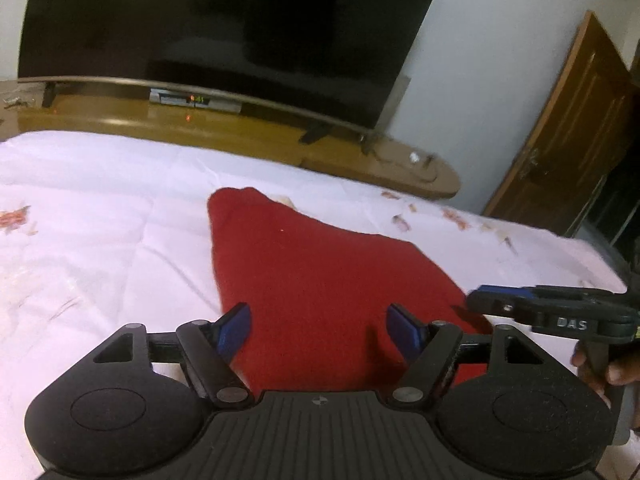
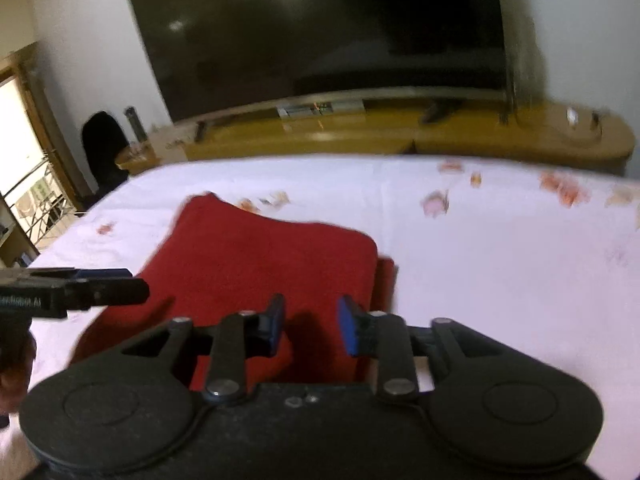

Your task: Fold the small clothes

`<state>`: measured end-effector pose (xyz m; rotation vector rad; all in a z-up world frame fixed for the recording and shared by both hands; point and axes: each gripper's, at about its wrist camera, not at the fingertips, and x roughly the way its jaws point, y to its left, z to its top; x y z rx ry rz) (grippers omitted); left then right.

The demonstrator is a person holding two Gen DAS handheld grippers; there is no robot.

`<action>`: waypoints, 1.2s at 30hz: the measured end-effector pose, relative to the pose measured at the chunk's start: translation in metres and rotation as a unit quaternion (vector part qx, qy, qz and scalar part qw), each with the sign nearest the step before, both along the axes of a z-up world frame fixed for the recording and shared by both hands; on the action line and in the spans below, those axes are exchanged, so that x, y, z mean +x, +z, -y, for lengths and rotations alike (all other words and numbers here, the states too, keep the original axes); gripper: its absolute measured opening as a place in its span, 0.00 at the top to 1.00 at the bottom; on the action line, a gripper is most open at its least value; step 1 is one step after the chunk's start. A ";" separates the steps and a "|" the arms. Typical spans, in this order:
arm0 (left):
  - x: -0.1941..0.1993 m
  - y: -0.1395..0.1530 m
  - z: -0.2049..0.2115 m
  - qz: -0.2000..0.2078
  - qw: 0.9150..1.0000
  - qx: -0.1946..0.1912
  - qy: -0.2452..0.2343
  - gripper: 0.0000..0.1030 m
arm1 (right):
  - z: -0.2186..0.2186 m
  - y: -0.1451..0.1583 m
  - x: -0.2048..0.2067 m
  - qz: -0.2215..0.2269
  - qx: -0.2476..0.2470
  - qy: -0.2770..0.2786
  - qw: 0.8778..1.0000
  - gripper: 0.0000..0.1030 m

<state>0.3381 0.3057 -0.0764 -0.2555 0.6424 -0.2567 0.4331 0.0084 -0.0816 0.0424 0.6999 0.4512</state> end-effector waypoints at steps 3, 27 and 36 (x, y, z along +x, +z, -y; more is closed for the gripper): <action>-0.027 -0.004 -0.001 -0.007 1.000 -0.010 -0.010 0.29 | -0.010 0.006 -0.023 0.008 0.007 0.012 1.000 0.68; -0.211 0.034 0.053 0.004 0.995 0.068 0.074 0.00 | 0.036 0.031 -0.159 -0.005 0.015 -0.063 0.998 0.11; -0.308 0.074 0.093 0.024 0.991 0.073 0.108 0.00 | 0.028 0.060 -0.262 0.010 -0.028 -0.066 0.997 0.01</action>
